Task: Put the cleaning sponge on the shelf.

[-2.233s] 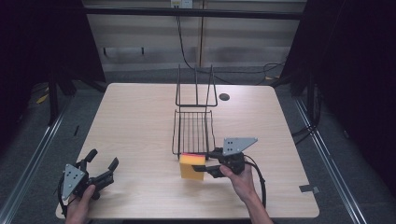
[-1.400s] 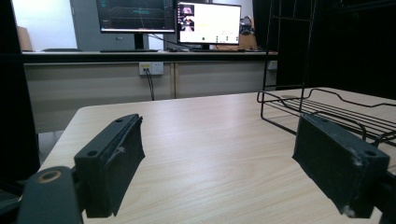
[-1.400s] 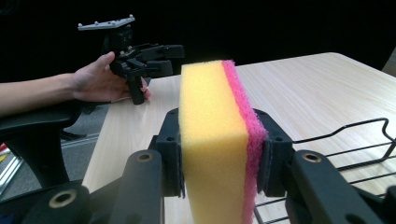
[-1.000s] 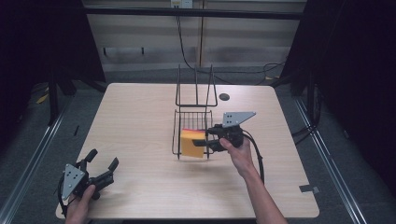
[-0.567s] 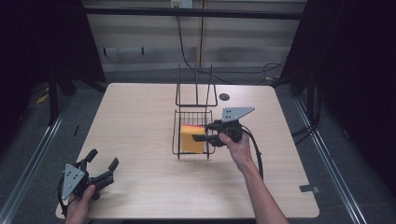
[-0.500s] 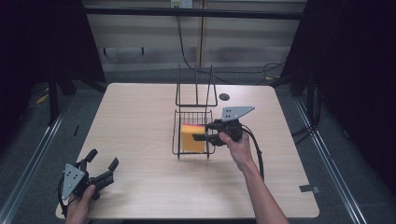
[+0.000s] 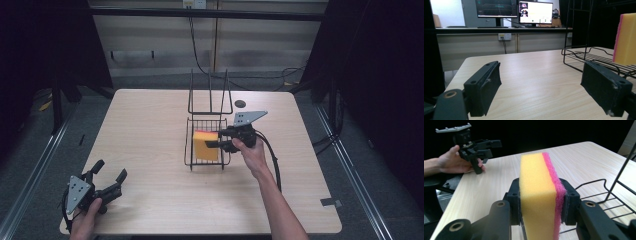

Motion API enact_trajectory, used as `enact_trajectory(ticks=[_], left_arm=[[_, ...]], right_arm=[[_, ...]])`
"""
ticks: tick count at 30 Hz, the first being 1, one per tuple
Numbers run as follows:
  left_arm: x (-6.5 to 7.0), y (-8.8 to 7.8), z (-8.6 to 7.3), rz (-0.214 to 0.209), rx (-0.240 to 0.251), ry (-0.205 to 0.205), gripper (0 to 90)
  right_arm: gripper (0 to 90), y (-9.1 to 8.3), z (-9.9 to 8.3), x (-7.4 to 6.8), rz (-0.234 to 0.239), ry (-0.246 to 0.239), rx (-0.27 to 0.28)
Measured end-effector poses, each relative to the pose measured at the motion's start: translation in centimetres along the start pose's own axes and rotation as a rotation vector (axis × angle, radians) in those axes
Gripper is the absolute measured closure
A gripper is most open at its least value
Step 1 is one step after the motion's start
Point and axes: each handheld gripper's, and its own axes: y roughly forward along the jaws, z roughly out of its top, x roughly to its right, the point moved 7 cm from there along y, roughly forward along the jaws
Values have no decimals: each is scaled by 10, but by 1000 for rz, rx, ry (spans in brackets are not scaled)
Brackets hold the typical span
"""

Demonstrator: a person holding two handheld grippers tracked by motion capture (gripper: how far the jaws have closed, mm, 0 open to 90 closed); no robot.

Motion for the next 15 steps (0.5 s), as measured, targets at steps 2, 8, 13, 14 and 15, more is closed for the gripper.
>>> enact_trajectory(ticks=[2,8,13,14,15], left_arm=[[0,0,0,0,1,0,157],[0,0,0,0,0,0,157],[0,0,0,1,1,0,157],[0,0,0,1,1,0,157],[0,0,0,4,1,1,157]], right_arm=[[603,2,-4,3,0,9,-6],[601,6,-10,4,9,4,-19],[600,7,-13,3,16,8,-24],[600,7,-13,2,28,10,-24],[599,6,-14,1,33,11,-26]])
